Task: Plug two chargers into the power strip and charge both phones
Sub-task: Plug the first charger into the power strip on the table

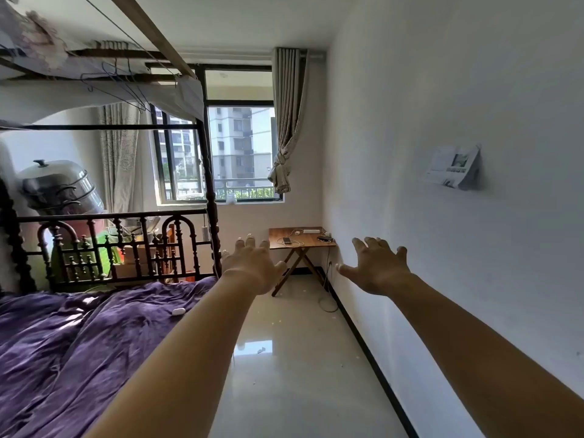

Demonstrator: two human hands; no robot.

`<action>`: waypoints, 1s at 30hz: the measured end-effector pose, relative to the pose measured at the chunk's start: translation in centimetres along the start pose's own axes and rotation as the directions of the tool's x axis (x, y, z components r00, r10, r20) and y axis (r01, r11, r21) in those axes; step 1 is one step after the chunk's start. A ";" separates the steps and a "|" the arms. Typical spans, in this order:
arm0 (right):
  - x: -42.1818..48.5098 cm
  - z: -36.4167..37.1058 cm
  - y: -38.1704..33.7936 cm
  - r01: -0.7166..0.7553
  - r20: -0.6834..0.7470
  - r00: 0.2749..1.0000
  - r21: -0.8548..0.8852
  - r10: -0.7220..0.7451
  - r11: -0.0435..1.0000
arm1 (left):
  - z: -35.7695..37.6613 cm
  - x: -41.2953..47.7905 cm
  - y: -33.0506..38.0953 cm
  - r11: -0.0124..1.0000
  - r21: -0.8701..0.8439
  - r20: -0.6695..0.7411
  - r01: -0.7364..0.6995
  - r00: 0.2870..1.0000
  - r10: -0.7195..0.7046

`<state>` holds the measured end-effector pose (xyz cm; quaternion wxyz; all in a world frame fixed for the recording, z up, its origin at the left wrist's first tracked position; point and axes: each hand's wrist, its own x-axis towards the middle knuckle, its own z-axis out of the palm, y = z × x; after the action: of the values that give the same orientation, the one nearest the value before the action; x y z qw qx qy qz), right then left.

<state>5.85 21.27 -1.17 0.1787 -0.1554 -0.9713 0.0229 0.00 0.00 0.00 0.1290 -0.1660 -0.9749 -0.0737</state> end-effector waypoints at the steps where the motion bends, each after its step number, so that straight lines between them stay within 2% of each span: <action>1: 0.3 0.2 -0.1 -0.004 0.005 1.000 -0.008 0.004 1.000 | 0.1 0.4 0.1 1.000 0.005 0.008 -0.003 1.000 0.003; 13: 12.3 5.6 1.2 0.005 0.023 1.000 -0.029 -0.004 1.000 | 4.7 12.6 1.4 0.998 -0.044 0.045 -0.045 0.998 0.047; 20: 23.5 9.4 3.2 0.034 0.027 0.999 -0.037 -0.033 0.999 | 6.9 23.4 3.9 0.998 0.012 0.042 -0.057 0.998 0.056; 30: 40.0 18.0 4.7 0.039 0.050 0.998 0.000 -0.039 0.999 | 14.9 40.7 4.3 0.988 0.092 0.071 -0.128 0.990 0.121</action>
<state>-34.59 38.36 -4.85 0.1547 -0.1361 -0.9783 0.0227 -39.04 19.21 -2.55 0.1094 -0.2224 -0.9687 -0.0128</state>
